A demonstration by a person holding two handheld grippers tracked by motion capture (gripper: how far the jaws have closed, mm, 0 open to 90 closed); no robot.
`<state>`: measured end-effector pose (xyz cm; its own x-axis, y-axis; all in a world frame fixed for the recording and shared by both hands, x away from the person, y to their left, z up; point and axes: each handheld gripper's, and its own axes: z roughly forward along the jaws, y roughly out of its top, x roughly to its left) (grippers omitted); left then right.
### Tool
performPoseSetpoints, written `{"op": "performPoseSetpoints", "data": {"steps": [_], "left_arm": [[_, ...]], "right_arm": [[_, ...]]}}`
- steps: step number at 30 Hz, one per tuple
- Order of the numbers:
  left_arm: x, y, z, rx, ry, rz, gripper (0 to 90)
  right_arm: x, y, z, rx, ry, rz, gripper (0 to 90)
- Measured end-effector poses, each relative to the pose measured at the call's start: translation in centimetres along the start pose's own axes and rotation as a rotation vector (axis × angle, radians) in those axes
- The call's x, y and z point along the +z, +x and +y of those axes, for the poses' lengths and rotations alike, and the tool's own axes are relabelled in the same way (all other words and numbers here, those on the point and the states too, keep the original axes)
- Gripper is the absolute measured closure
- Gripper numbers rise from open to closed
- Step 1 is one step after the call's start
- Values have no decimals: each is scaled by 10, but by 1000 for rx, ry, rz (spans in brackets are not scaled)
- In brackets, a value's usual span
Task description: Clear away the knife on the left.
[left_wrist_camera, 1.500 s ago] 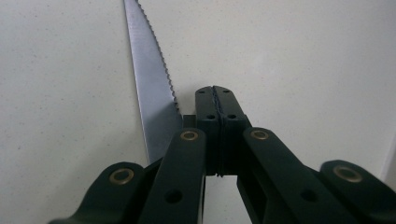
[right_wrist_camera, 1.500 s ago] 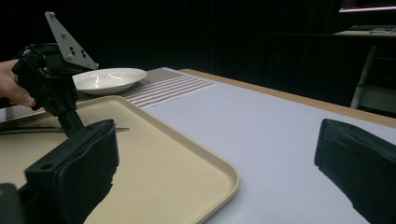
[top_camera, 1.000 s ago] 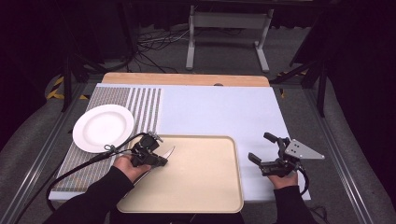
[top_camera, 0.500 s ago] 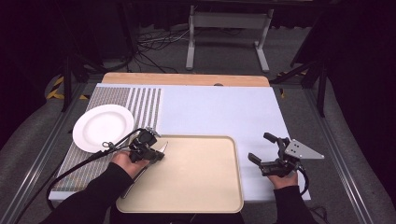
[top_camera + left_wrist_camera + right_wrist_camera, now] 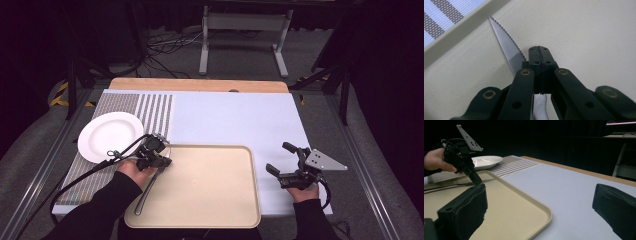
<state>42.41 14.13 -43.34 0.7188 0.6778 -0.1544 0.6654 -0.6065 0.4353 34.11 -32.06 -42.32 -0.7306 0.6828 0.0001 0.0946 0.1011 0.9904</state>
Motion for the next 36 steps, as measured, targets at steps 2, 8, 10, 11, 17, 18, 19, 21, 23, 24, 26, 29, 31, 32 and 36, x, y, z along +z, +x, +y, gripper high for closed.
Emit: {"op": "performPoseSetpoints", "data": {"steps": [2,8,10,11,17,18,19,21,23,24,26,29,31,32,36], "left_arm": [[-1,1,-1,1,0,12,900],[-4,4,-5,-15,9,42,900],[-5,6,-6,-14,12,51,900],[-6,6,-7,-15,14,54,900],[-9,10,-11,-30,14,61,900],[-10,12,-12,-32,15,64,900],[-11,13,-14,-39,14,63,900],[-12,16,-15,-42,16,70,900],[-13,16,-17,-43,21,83,900],[-14,16,-17,-37,27,92,900],[-15,17,-19,-43,30,97,900],[-17,21,-22,-56,24,85,900],[-18,22,-23,-66,22,90,900],[-18,23,-24,-61,24,90,900],[-20,22,-25,-53,37,105,900]], "right_arm": [[0,0,0,1,2,0,4],[0,0,0,1,1,-1,4],[0,0,0,-1,0,-2,4],[0,0,0,-1,-1,-2,4],[0,0,0,-4,-1,0,4],[0,0,0,-5,-1,0,4],[0,0,0,-3,-2,1,4],[0,0,0,-3,-1,0,4],[0,0,0,-5,0,0,4],[0,0,0,-4,-1,0,5],[0,0,0,-3,-1,1,5],[0,0,0,-4,-2,-1,5],[0,0,0,-5,0,0,5],[0,0,0,-3,1,1,5],[0,0,0,-4,0,0,5]]}}
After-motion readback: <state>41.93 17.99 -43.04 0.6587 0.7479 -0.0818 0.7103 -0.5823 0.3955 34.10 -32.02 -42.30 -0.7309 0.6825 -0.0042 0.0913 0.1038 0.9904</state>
